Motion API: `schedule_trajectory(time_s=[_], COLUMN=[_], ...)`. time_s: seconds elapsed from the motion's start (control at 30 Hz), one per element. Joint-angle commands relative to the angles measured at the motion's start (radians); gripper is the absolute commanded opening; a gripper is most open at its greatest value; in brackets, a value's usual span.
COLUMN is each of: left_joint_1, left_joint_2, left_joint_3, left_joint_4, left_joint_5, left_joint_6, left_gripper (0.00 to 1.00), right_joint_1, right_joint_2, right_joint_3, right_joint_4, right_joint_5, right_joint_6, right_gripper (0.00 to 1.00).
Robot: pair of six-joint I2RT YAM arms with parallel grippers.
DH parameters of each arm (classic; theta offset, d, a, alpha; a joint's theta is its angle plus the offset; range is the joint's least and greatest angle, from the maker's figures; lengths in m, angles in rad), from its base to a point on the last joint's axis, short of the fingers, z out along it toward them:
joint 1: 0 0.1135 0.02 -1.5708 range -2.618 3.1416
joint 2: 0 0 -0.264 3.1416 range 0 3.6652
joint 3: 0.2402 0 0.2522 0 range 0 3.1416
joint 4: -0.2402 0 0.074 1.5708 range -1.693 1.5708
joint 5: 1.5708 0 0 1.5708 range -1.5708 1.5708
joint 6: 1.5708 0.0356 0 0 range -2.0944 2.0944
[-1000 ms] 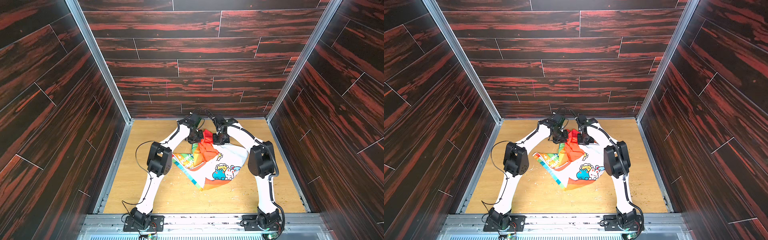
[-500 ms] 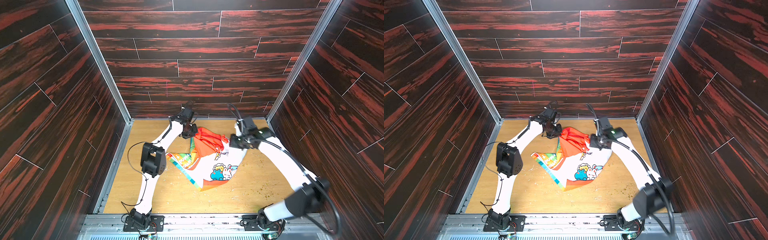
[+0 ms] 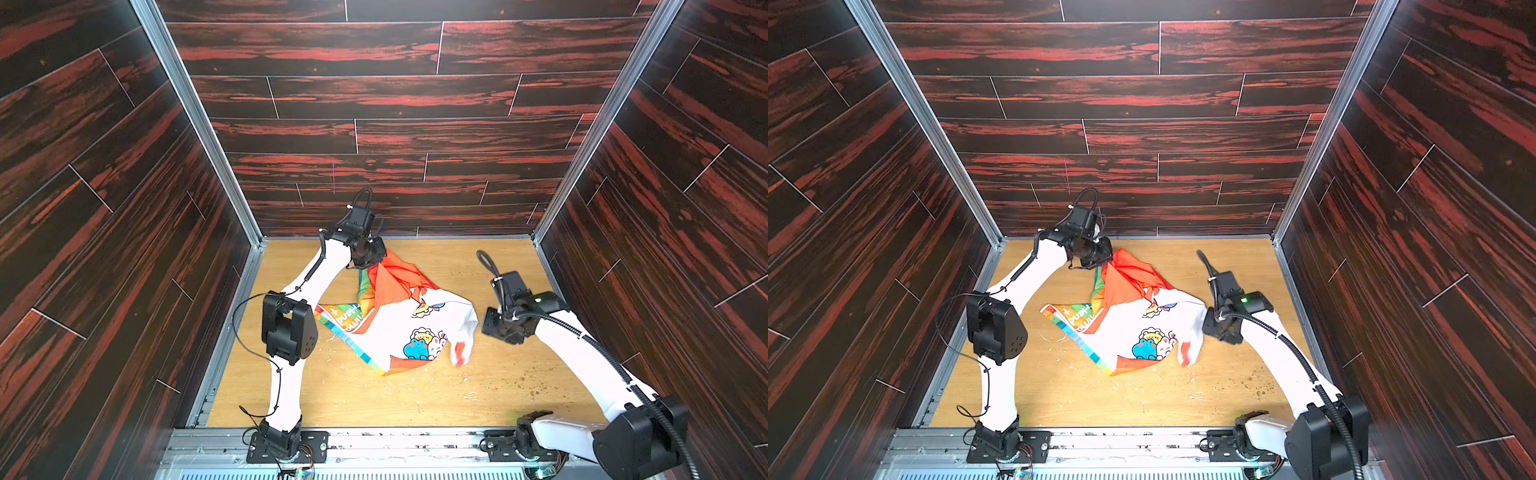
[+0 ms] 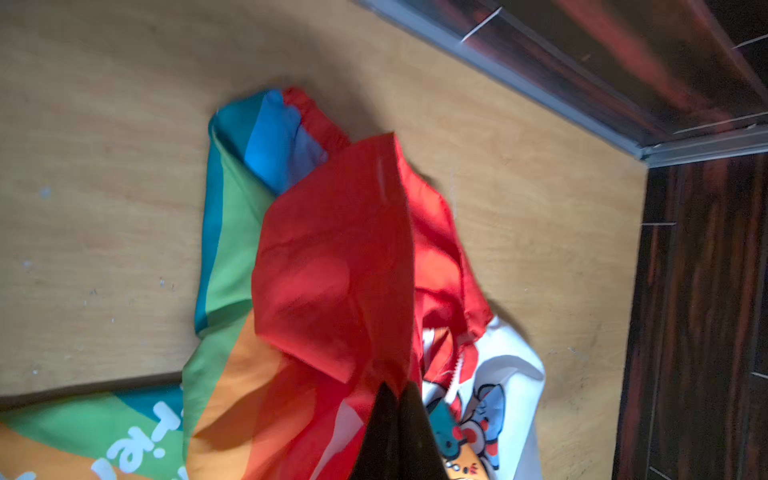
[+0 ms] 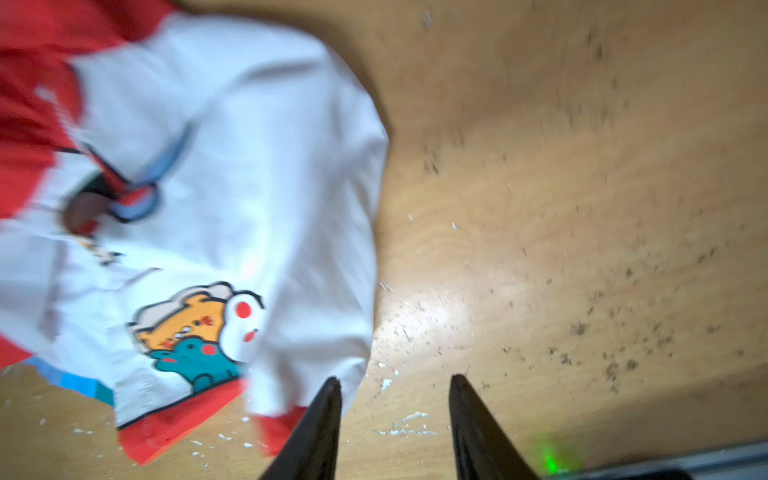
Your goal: Zip up the jacket
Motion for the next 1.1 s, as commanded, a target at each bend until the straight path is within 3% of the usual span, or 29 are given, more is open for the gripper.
schedule_trajectory(time_s=[0.0, 0.17, 0.3, 0.57, 0.67, 0.77, 0.9, 1.07], left_joint_1=[0.001, 0.000, 0.001, 0.004, 0.004, 0.006, 0.010, 0.013], left_joint_2=[-0.072, -0.115, -0.132, -0.126, -0.120, -0.131, -0.172, -0.235], left_joint_3=[-0.060, -0.148, -0.185, -0.206, -0.212, -0.246, -0.319, -0.451], left_joint_4=[0.012, 0.053, 0.063, 0.064, 0.061, 0.058, 0.057, 0.090], left_joint_5=[0.019, 0.035, 0.035, 0.056, 0.068, 0.072, 0.054, 0.047], left_joint_6=[-0.003, -0.015, -0.012, -0.011, -0.010, 0.003, 0.016, -0.001], left_gripper=[0.00, 0.00, 0.00, 0.01, 0.34, 0.51, 0.59, 0.62], right_joint_1=[0.002, 0.024, 0.064, 0.069, 0.069, 0.069, 0.069, 0.069], right_joint_2=[0.071, 0.349, 0.606, 0.954, 1.074, 1.186, 1.273, 1.289], right_joint_3=[0.132, 0.338, 0.582, 0.923, 1.057, 1.187, 1.294, 1.274], right_joint_4=[0.039, 0.112, 0.078, 0.040, -0.013, -0.073, -0.124, -0.117], right_joint_5=[-0.003, -0.188, -0.222, -0.258, -0.248, -0.242, -0.249, -0.248], right_joint_6=[0.009, -0.046, -0.075, -0.098, -0.109, -0.122, -0.132, -0.139], right_gripper=[0.51, 0.50, 0.50, 0.51, 0.51, 0.51, 0.50, 0.49])
